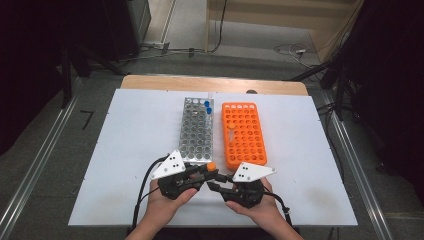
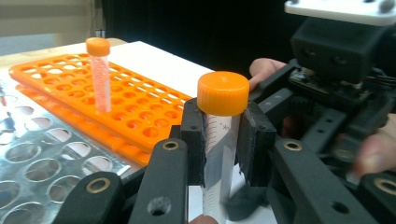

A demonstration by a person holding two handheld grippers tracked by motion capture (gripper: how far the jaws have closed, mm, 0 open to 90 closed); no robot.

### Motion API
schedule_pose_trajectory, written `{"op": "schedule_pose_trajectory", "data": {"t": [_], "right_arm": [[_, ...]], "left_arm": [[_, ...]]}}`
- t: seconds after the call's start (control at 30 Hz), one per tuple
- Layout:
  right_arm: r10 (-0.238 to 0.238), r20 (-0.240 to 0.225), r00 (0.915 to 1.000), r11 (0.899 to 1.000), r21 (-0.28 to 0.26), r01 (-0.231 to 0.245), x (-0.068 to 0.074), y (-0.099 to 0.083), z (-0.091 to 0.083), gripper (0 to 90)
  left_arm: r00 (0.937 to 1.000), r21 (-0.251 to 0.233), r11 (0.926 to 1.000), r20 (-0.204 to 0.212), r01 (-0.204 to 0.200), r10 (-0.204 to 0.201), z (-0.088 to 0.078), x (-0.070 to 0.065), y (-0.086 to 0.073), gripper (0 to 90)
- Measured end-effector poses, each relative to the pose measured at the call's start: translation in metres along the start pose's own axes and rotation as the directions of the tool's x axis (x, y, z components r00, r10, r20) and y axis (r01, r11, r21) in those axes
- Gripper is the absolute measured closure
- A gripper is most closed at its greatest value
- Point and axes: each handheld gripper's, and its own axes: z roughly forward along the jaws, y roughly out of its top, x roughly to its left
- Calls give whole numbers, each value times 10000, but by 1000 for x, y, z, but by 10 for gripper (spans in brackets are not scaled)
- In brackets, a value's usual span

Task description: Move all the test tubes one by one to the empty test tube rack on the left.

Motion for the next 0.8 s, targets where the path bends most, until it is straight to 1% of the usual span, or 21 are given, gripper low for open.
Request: {"op": "schedule_pose_trajectory", "data": {"t": [0.07,0.13,0.23,0.4,0.5,0.57,0.63,0.8], "right_arm": [[-124,-149,9998,9999,-56,123,-1,0,-3,541],[-127,-299,9995,9998,-149,123,-2,0,-7,486],[-87,-261,9996,9994,-341,78,-6,0,-14,406],[-189,237,9995,9991,-383,198,-15,-5,-29,267],[12,478,9989,9992,-393,7,-22,-10,-40,202],[149,609,9980,9989,-443,-122,-28,-14,-47,174],[316,871,9957,9985,-475,-276,-32,-18,-54,149],[426,1351,9899,9978,-555,-354,-43,-26,-70,100]], "left_arm": [[10000,7,10000,-69,21,-21,-1,2,1,748],[9999,-30,10000,-134,63,-64,-2,3,1,748],[9997,-15,10000,-227,44,-44,-2,5,3,748],[9991,-122,9999,-403,97,-102,-5,10,6,749],[9986,-142,9998,-513,126,-133,-6,14,9,749],[9983,-170,9998,-571,131,-140,-6,17,12,748],[9979,-200,9997,-635,108,-121,-7,19,15,748],[9968,-248,9996,-782,126,-145,-7,27,24,748]]}}
